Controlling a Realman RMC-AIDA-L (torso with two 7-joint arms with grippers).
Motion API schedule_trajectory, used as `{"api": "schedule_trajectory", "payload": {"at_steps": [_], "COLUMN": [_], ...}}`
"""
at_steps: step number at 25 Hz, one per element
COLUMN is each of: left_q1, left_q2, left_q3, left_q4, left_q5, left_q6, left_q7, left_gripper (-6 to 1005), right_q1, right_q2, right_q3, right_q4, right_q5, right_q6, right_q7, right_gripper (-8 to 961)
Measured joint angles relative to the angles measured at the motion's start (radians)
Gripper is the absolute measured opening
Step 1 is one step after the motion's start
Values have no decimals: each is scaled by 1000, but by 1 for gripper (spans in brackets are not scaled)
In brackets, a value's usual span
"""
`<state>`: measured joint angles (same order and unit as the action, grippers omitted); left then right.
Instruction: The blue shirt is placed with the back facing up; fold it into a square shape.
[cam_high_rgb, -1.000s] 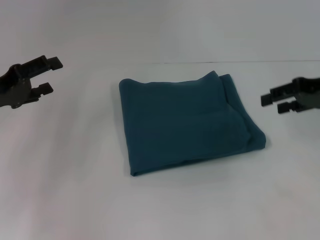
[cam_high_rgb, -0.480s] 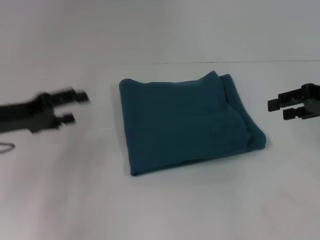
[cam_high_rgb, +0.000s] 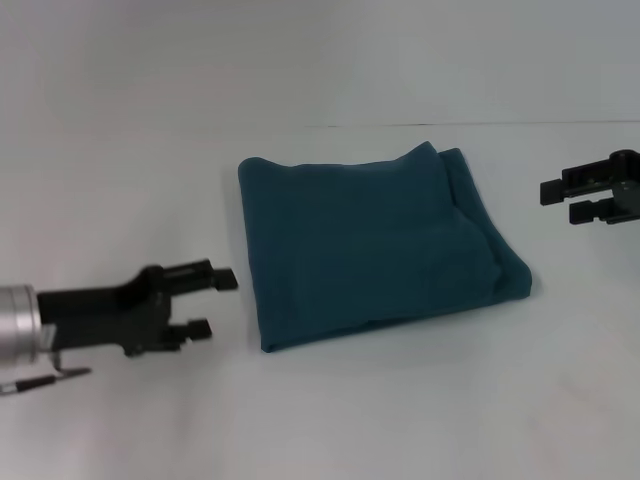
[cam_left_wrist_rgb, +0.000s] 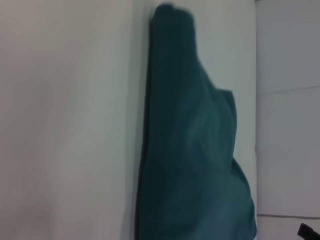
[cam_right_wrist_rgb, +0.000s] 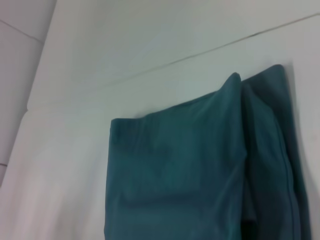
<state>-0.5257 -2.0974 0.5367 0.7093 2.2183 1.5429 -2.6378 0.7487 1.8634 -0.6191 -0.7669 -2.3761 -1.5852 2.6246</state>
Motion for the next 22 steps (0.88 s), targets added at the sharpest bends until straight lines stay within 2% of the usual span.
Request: {"api": "schedule_trajectory", "payload": {"at_steps": [5,10,16,22], "left_q1": [2,-2,2,-9], "left_q2": [-21,-41,-57,-61], "left_q3": [-8,-8,-6,-2], "left_q4": [-82,-113,-146,-170], "left_q5": [-1,-4,-23,-23], "left_q6": [-38,-81,-151,-188], "left_q7": [1,-6,-11,-6], "left_gripper": [900,893,884,875], "right_q1": [-2,-4,-11,-14], "right_q2": [-6,-10,-10,-10], "right_q3": [8,9,9,11], "right_q4": [0,0,1,8], "right_q5": [21,41,46,46], "right_q6": [-1,-1,-1,1], "right_q7": [-1,-2,-2,-2], "right_gripper": [676,676,676,676]}}
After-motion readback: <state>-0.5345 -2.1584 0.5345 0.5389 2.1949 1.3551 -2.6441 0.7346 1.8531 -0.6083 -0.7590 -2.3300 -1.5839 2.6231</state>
